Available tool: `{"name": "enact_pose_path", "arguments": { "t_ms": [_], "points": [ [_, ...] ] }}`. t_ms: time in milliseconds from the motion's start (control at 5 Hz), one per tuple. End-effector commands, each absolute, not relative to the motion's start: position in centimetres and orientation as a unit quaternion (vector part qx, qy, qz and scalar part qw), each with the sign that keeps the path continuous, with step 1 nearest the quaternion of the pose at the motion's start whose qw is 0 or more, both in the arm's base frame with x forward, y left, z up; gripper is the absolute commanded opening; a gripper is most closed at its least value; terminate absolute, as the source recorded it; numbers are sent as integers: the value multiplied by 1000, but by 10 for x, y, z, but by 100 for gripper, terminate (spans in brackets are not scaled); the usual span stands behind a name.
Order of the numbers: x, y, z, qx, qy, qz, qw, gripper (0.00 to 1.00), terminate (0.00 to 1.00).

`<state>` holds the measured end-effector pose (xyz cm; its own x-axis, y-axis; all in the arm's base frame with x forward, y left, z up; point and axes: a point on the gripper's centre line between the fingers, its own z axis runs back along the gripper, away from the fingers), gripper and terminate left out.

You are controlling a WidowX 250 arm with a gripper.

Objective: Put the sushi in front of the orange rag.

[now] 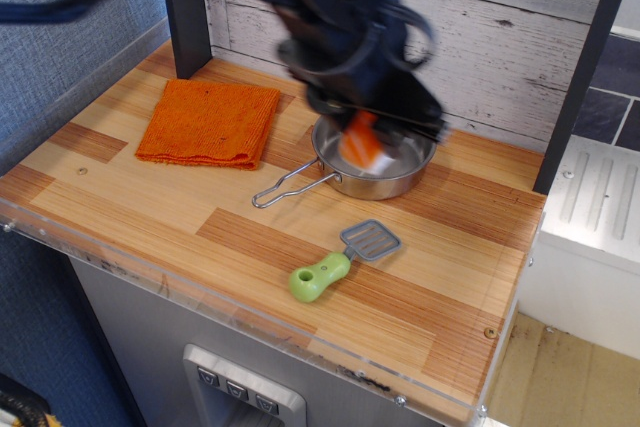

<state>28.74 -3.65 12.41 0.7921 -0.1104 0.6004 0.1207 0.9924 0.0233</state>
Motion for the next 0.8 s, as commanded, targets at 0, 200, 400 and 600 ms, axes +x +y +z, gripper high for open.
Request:
{"name": "enact_pose_path", "arguments": {
  "t_ms": [0, 200, 400, 600],
  "points": [
    [268, 15, 129, 40, -320, 18, 946, 0, 0],
    [258, 35, 118, 50, -306, 60, 949, 0, 0],
    [245, 52, 103, 60, -288, 89, 952, 0, 0],
    [239, 64, 91, 77, -273, 103, 953, 0, 0]
  ]
}}
